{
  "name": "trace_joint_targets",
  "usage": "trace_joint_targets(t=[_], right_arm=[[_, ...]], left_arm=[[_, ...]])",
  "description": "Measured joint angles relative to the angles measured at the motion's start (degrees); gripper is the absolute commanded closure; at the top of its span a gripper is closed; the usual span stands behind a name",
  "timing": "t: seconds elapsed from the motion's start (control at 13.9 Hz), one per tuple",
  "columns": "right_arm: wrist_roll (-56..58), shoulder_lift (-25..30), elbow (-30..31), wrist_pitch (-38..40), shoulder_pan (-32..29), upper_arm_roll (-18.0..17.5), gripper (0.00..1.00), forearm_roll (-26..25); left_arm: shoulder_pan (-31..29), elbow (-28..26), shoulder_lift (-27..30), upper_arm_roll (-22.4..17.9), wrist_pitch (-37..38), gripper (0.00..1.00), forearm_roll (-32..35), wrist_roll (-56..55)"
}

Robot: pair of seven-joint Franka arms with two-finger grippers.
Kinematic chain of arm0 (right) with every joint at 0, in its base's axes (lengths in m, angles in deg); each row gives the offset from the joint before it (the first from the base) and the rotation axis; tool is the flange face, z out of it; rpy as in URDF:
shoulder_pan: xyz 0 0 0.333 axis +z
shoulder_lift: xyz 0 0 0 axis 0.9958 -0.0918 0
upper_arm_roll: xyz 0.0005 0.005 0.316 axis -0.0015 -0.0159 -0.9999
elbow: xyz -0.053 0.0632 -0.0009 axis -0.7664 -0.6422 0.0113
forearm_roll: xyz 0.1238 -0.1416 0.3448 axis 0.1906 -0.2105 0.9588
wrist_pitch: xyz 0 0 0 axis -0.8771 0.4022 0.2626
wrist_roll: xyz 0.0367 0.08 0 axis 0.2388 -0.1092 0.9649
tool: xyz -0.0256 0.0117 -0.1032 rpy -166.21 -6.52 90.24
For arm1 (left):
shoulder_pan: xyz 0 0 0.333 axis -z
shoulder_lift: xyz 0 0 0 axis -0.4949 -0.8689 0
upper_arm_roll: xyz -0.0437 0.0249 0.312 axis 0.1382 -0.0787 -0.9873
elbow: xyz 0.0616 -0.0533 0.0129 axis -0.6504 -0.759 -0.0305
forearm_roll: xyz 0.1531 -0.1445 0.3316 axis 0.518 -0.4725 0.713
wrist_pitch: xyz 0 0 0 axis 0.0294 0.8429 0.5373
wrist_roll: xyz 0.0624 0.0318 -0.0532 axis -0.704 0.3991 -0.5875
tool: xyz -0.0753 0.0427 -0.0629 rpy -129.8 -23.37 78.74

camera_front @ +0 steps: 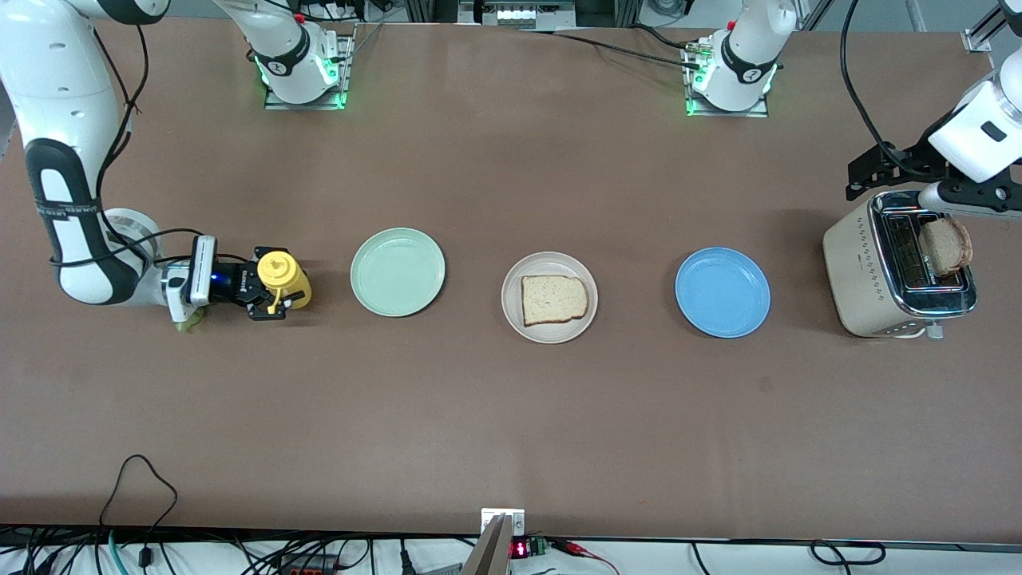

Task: Make sandwich in beige plate with both arms
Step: 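Lower the yellow bottle onto the table and open the right gripper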

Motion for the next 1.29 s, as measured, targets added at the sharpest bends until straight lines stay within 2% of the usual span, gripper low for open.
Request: trace_joint_targets(t=[0.72,0.86,1.08,1.29], right_arm=[[7.2,-6.5,-0.1,4.6,-2.8,-0.1,0.54,1.8],[7.3,-7.4,-0.2,4.9,-2.8,-0.1,0.43,2.3],[7.3,-7.8,-0.4,5.3,-2.9,-0.1,0.00,2.4],[7.2,-7.7,-0.7,6.1,-3.2,-0.1,0.00,2.5]], left_arm=[[0.0,0.0,0.0,0.0,0.0,0.00,0.0,0.1],[0.0,0.0,0.0,0.0,0.0,0.00,0.0,0.1],[0.0,0.0,0.0,0.0,0.0,0.00,0.0,0.1],[0.0,0.0,0.0,0.0,0.0,0.00,0.0,0.1]])
